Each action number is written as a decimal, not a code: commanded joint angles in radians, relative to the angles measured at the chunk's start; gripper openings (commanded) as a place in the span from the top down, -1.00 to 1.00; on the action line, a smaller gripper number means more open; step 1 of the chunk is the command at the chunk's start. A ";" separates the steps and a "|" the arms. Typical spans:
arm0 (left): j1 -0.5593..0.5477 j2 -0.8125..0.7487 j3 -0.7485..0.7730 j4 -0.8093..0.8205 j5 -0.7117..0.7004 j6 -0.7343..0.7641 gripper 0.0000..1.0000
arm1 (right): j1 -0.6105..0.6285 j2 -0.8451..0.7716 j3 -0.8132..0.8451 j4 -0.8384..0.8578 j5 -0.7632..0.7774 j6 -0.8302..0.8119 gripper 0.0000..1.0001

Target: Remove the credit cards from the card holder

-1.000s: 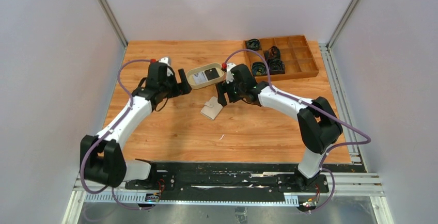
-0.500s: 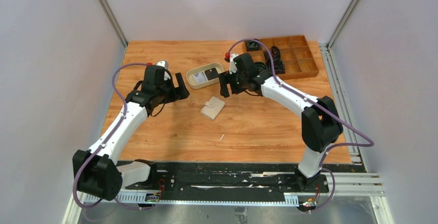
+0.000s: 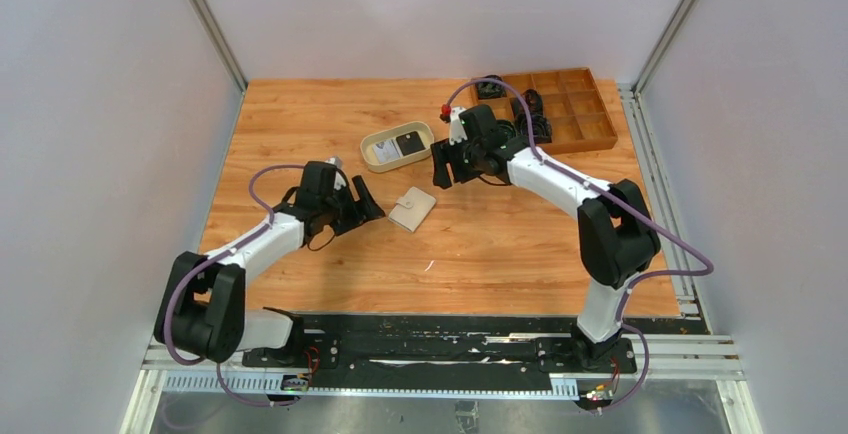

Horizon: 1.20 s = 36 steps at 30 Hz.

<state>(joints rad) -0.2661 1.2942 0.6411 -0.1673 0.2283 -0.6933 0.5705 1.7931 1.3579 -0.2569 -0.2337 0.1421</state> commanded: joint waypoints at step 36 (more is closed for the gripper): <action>-0.099 0.262 0.119 0.134 -0.015 -0.095 0.17 | -0.020 0.285 0.089 0.124 -0.201 0.040 0.31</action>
<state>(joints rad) -0.3569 1.6005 0.7238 0.0711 0.2562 -0.8227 0.5610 2.0586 1.4445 -0.1474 -0.4007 0.1753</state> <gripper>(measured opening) 0.402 0.343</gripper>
